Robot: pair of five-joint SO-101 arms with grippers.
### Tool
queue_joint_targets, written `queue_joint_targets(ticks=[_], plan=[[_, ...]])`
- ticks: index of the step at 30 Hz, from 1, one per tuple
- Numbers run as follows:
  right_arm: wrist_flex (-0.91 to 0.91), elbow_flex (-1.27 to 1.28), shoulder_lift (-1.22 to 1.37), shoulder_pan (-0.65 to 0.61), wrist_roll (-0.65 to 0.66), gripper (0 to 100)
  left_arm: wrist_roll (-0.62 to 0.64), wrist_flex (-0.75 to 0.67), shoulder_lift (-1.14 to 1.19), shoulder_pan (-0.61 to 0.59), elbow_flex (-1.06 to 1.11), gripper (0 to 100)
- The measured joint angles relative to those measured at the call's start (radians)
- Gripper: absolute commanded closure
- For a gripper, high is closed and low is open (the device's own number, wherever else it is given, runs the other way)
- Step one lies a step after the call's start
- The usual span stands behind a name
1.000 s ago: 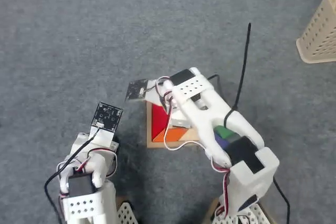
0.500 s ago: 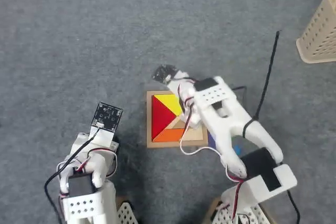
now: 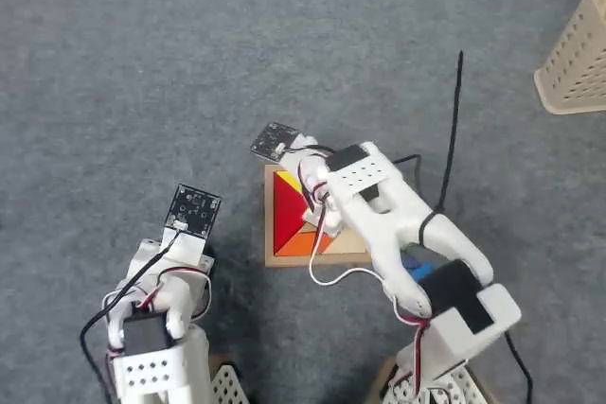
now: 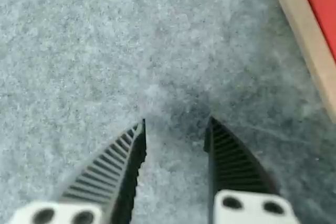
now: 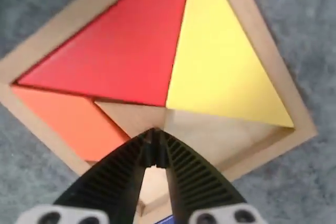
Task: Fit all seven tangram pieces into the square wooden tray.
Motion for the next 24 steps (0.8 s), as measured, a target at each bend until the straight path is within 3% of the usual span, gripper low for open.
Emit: queue_joint_targets(ticks=[9,15,19,24], plan=[[0.003,-0.003,-0.006,-0.017,-0.048,99.3,0.0,0.0,0.0,0.0,0.0,82],[0.12,-0.017,-0.147,-0.003,-0.109,99.2,0.0,0.0,0.0,0.0,0.0,82],[0.23,-0.017,-0.29,0.078,-0.132,99.2,0.0,0.0,0.0,0.0,0.0,82],[0.359,-0.017,-0.362,0.265,-0.132,99.1,0.0,0.0,0.0,0.0,0.0,82]])
